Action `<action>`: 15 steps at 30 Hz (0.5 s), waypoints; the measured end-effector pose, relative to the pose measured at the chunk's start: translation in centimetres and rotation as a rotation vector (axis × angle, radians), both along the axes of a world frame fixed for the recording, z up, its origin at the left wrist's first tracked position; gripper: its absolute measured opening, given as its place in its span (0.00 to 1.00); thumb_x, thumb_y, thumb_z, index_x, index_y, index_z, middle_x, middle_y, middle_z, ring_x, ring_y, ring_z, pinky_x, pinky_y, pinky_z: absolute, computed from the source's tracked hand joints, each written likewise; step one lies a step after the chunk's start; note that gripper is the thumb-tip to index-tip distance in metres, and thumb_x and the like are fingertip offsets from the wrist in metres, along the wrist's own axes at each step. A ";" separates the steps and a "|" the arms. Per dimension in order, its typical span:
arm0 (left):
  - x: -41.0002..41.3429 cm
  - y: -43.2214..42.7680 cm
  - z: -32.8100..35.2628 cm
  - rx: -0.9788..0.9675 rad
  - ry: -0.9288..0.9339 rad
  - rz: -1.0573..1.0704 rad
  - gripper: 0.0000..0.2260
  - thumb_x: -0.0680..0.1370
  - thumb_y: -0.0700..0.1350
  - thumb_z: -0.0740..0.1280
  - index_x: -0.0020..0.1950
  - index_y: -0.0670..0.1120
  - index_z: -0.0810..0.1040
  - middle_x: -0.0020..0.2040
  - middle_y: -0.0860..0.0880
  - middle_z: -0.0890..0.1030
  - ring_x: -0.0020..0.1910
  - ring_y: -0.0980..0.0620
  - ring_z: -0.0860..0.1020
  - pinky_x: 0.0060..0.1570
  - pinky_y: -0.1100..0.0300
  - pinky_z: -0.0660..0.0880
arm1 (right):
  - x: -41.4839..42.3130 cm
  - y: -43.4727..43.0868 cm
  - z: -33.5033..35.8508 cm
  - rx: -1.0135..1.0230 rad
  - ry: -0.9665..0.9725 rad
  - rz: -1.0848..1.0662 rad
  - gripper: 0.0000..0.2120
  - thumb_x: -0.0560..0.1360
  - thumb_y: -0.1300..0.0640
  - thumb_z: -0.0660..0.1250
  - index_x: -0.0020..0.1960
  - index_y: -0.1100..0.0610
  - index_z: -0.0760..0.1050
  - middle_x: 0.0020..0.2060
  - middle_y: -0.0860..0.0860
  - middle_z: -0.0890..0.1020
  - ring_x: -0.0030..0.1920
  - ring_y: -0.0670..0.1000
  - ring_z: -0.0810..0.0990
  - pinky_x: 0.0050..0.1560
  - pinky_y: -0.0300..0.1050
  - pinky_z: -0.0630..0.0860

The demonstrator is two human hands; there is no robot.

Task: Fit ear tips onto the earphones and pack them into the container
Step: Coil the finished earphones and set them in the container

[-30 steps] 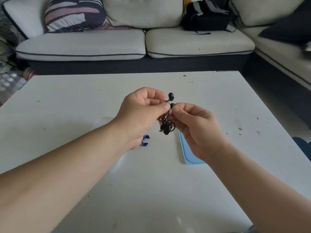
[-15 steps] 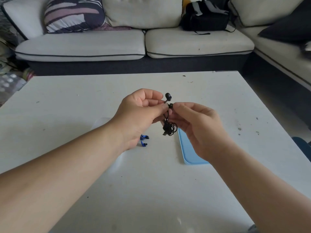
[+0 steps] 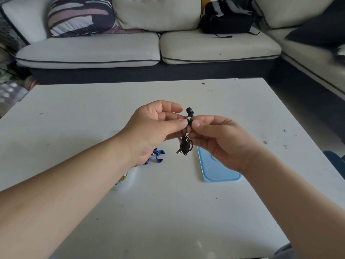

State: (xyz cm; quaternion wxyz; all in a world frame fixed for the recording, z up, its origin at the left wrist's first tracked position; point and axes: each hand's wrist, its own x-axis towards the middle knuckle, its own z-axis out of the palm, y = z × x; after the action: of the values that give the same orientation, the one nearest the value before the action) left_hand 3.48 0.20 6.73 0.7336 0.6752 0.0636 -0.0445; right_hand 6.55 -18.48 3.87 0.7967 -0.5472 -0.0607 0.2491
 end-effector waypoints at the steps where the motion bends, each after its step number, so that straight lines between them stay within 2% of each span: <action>1: 0.0 0.0 0.0 0.009 -0.003 0.000 0.14 0.76 0.31 0.73 0.60 0.41 0.80 0.45 0.44 0.87 0.46 0.45 0.87 0.51 0.54 0.83 | 0.0 -0.1 0.0 -0.030 -0.026 -0.014 0.04 0.72 0.63 0.71 0.46 0.63 0.83 0.42 0.58 0.85 0.44 0.55 0.84 0.51 0.50 0.84; 3: 0.0 0.1 0.0 0.017 -0.005 -0.001 0.14 0.76 0.31 0.73 0.60 0.41 0.80 0.45 0.44 0.87 0.45 0.45 0.87 0.51 0.53 0.84 | 0.1 -0.3 0.1 -0.076 -0.082 -0.011 0.05 0.71 0.63 0.72 0.45 0.64 0.82 0.41 0.59 0.86 0.44 0.56 0.85 0.53 0.51 0.84; 7: -0.2 0.2 0.3 0.028 0.038 -0.069 0.14 0.76 0.31 0.73 0.60 0.41 0.80 0.45 0.42 0.87 0.45 0.43 0.87 0.49 0.53 0.84 | 0.3 -0.9 0.1 -0.124 -0.131 0.063 0.07 0.70 0.65 0.72 0.47 0.66 0.81 0.42 0.60 0.86 0.41 0.55 0.85 0.47 0.47 0.84; 10: -0.3 0.4 0.5 0.001 0.100 -0.128 0.14 0.76 0.30 0.72 0.60 0.41 0.80 0.44 0.40 0.85 0.43 0.43 0.86 0.46 0.54 0.84 | 0.4 -1.4 0.0 -0.159 -0.191 0.080 0.09 0.68 0.67 0.73 0.47 0.68 0.81 0.41 0.64 0.85 0.40 0.58 0.84 0.45 0.48 0.83; 15: -0.3 0.2 0.3 -0.042 0.118 -0.099 0.13 0.76 0.29 0.72 0.58 0.39 0.81 0.43 0.42 0.85 0.42 0.44 0.86 0.46 0.55 0.84 | 0.6 -1.1 -0.4 -0.185 -0.231 -0.002 0.10 0.68 0.64 0.75 0.47 0.67 0.82 0.42 0.67 0.83 0.41 0.61 0.82 0.45 0.51 0.82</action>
State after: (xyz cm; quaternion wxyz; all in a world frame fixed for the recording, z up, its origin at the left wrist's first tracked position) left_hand 3.13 0.44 7.04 0.7394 0.6582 0.0724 -0.1215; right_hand 7.12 -19.60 3.46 0.7309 -0.6434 -0.1281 0.1883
